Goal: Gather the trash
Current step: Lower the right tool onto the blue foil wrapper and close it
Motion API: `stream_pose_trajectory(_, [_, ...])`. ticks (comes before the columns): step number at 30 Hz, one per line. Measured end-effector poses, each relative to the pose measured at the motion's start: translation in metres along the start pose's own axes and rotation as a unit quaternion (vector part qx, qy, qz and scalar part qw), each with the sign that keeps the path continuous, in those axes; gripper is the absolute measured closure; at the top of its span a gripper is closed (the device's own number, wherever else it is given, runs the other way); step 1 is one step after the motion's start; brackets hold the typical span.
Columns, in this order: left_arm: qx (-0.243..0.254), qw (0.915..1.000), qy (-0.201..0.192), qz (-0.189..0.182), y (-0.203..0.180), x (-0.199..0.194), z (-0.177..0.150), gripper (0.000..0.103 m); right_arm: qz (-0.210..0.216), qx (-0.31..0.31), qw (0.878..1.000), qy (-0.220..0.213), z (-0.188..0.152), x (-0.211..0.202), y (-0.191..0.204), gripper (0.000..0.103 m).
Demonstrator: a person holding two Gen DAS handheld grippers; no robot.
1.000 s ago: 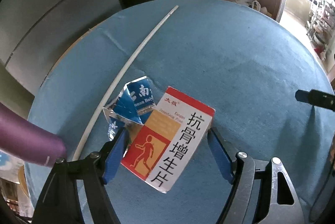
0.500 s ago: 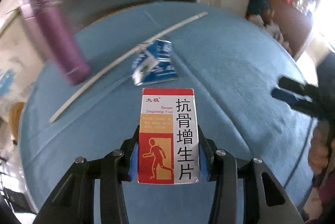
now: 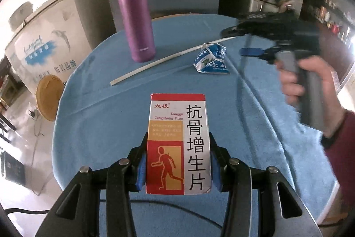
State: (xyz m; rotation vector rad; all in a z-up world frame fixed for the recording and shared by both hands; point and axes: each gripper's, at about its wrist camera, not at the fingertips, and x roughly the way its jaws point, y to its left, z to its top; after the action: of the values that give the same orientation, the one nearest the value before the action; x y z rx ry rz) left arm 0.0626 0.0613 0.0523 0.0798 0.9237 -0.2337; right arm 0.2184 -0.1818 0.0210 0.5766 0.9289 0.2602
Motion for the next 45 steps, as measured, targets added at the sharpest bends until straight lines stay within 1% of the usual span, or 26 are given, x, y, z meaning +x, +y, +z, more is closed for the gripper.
stream_pose_trajectory(2, [-0.007, 0.9999, -0.006, -0.004, 0.004, -0.004, 0.0, 0.055, -0.005, 0.009, 1.0, 0.001, 0.004, 0.012, 0.0, 0.032])
stream_pose_trajectory(5, [-0.016, 0.9997, -0.014, -0.012, 0.013, -0.008, -0.001, 0.055, -0.039, -0.003, 0.999, -0.009, 0.008, 0.026, 0.007, 0.032])
stream_pose_trajectory(9, [-0.026, 0.9992, -0.023, -0.017, 0.024, -0.008, -0.001, 0.055, -0.051, -0.005, 0.999, 0.003, 0.004, 0.043, 0.014, 0.032])
stream_pose_trajectory(14, [-0.042, 0.9985, -0.024, -0.025, 0.035, -0.009, -0.005, 0.055, -0.087, -0.029, 0.996, 0.009, -0.004, 0.061, 0.027, 0.032])
stream_pose_trajectory(18, [-0.046, 0.9983, -0.022, -0.027, 0.038, -0.01, -0.008, 0.055, -0.109, -0.054, 0.993, -0.005, -0.008, 0.067, 0.035, 0.033])
stream_pose_trajectory(19, [-0.047, 0.9982, -0.022, -0.029, 0.038, -0.01, -0.009, 0.055, -0.112, -0.061, 0.992, -0.006, -0.008, 0.067, 0.036, 0.045])
stream_pose_trajectory(20, [-0.048, 0.9982, -0.021, -0.031, 0.037, -0.011, -0.009, 0.055, -0.116, -0.068, 0.991, -0.004, -0.009, 0.068, 0.037, 0.06])
stream_pose_trajectory(24, [-0.046, 0.9983, -0.022, -0.028, 0.034, -0.015, -0.011, 0.055, -0.11, -0.081, 0.991, -0.002, -0.012, 0.061, 0.038, 0.067])
stream_pose_trajectory(26, [-0.046, 0.9983, -0.022, -0.029, 0.032, -0.018, -0.012, 0.055, -0.1, -0.087, 0.991, -0.004, -0.017, 0.05, 0.036, 0.074])
stream_pose_trajectory(28, [-0.043, 0.9986, -0.023, -0.023, 0.029, -0.021, -0.013, 0.055, -0.096, -0.089, 0.991, -0.004, -0.023, 0.037, 0.034, 0.078])
stream_pose_trajectory(32, [-0.039, 0.9987, -0.023, -0.021, 0.023, -0.028, -0.017, 0.055, -0.08, -0.102, 0.992, -0.013, -0.037, 0.001, 0.03, 0.079])
stream_pose_trajectory(34, [-0.036, 0.9988, -0.027, -0.019, 0.018, -0.034, -0.019, 0.055, -0.062, -0.095, 0.993, -0.016, -0.042, -0.017, 0.025, 0.079])
stream_pose_trajectory(36, [-0.033, 0.9988, -0.029, -0.02, 0.015, -0.037, -0.021, 0.055, -0.049, -0.092, 0.994, -0.028, -0.046, -0.037, 0.023, 0.079])
stream_pose_trajectory(38, [-0.033, 0.9988, -0.027, -0.023, 0.012, -0.038, -0.023, 0.055, -0.027, -0.072, 0.996, -0.037, -0.044, -0.048, 0.017, 0.073])
stream_pose_trajectory(39, [-0.032, 0.9989, -0.027, -0.023, 0.011, -0.038, -0.023, 0.055, -0.016, -0.058, 0.998, -0.034, -0.04, -0.05, 0.012, 0.066])
stream_pose_trajectory(40, [-0.03, 0.9989, -0.029, -0.022, 0.01, -0.038, -0.023, 0.055, -0.011, -0.045, 0.999, -0.028, -0.036, -0.049, 0.01, 0.03])
stream_pose_trajectory(41, [-0.032, 0.9988, -0.029, -0.023, 0.01, -0.037, -0.023, 0.055, -0.007, -0.025, 0.999, -0.023, -0.03, -0.047, 0.003, 0.007])
stream_pose_trajectory(43, [-0.035, 0.9987, -0.028, -0.026, 0.012, -0.036, -0.021, 0.055, 0.014, 0.004, 0.999, -0.039, -0.023, -0.044, -0.007, 0.007])
stream_pose_trajectory(45, [-0.034, 0.9988, -0.027, -0.022, 0.014, -0.033, -0.02, 0.055, 0.026, 0.026, 0.999, -0.034, -0.015, -0.034, -0.013, 0.007])
